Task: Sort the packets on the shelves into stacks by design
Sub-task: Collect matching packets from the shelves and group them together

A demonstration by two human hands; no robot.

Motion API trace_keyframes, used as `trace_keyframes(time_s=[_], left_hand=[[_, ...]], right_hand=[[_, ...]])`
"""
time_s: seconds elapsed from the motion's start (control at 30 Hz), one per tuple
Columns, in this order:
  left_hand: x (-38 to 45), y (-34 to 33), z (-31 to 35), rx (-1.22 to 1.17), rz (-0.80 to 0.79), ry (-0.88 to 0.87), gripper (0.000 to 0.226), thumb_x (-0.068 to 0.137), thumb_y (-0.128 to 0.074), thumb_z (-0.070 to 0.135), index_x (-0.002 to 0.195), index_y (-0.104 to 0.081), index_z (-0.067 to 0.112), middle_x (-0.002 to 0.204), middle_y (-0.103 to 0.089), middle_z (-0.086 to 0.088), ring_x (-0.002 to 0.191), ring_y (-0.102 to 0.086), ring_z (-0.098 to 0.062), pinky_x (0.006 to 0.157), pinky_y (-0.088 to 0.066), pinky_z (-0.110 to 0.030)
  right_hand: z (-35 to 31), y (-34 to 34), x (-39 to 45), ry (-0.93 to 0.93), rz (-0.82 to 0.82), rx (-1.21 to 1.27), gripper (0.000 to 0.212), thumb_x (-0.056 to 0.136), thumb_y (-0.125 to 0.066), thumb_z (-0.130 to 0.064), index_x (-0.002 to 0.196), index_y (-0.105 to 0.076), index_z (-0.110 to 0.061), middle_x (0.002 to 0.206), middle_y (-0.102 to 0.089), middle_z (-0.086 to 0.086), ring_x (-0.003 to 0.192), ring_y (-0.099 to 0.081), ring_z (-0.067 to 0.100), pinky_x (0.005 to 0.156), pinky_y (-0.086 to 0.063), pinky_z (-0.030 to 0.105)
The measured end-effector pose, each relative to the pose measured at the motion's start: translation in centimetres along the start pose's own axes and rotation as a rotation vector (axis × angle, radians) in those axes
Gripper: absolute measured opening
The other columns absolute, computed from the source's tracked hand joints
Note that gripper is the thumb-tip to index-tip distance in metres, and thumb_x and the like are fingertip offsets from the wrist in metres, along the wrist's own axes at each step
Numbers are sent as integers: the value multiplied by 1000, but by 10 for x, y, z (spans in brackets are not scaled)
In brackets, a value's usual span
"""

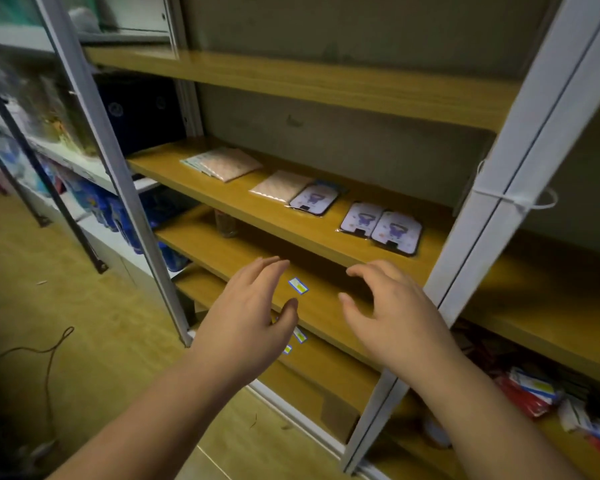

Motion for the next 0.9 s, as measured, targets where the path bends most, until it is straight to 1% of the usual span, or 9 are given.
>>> trace_keyframes(time_s=[0.07,0.27,0.37,0.47,0.53,0.63,0.77,0.83,0.9], left_hand=[[26,-7,-11,-3,-16,-8,65,89,-45,52,149,-41,29,150,-48,11,139,-39,-7,106,-30,-23],[109,-26,-50,5,-90,-20,66,87,-44,56,148,-42,30,148,-49,12,135,-40,-8,103,-32,-24],[150,-34,-65,22,-122,-49,64,90,-46,56,149,-40,31,148,-48,13,134,-39,-8,100,-31,-21],[192,-47,-72,43,-126,-66,63,92,-50,56,148,-42,28,146,-53,7,133,-43,-16,100,-37,-28],[218,-58,-71,55,-133,-53,63,91,-47,57,145,-47,24,142,-57,1,129,-47,-23,101,-41,-34],[264,-82,-64,298,-146,-158,63,91,-33,63,132,-55,21,130,-64,-7,118,-53,-30,97,-44,-41],[308,-115,-62,517,-319,-121,92,82,-22,83,142,-45,18,133,-61,-15,121,-54,-36,90,-44,-44],[315,-129,-64,551,-368,-162,96,78,-23,85,145,-42,19,138,-58,-17,124,-51,-38,91,-42,-45],[318,-135,-67,511,-367,-204,94,77,-29,84,145,-41,21,139,-56,-19,126,-49,-39,93,-41,-46]], right_hand=[[4,-11,19,-18,17,-4,42,91,-51,-51,131,-52,-36,126,-51,-18,116,-46,4,90,-39,22],[21,-37,89,-100,54,21,44,92,-54,-49,133,-53,-33,127,-52,-15,117,-48,6,90,-40,22],[24,-42,124,-124,53,39,43,92,-53,-48,132,-53,-30,127,-52,-12,116,-49,9,91,-43,27],[29,-45,150,-158,59,20,42,93,-53,-46,131,-54,-29,128,-52,-9,117,-49,12,92,-45,32],[32,-48,158,-183,65,7,41,92,-52,-46,130,-54,-30,126,-52,-10,115,-49,11,90,-45,30],[36,-53,165,-214,58,-54,41,92,-51,-47,129,-54,-30,125,-53,-9,113,-48,10,87,-43,28],[39,-64,174,-281,65,-139,42,92,-53,-44,132,-55,-28,128,-55,-6,117,-48,12,90,-42,28],[36,-67,177,-319,89,-144,42,92,-55,-43,130,-57,-26,125,-56,-5,114,-49,14,89,-42,29],[33,-68,182,-359,106,-160,40,91,-57,-41,127,-60,-23,123,-58,-3,113,-51,17,88,-43,31]])
Point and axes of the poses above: each hand's wrist, its own x-axis towards the middle knuckle, its own y-axis out of the back of the hand, z = x × y, the point moved 2 cm from there along x, towards the middle knuckle
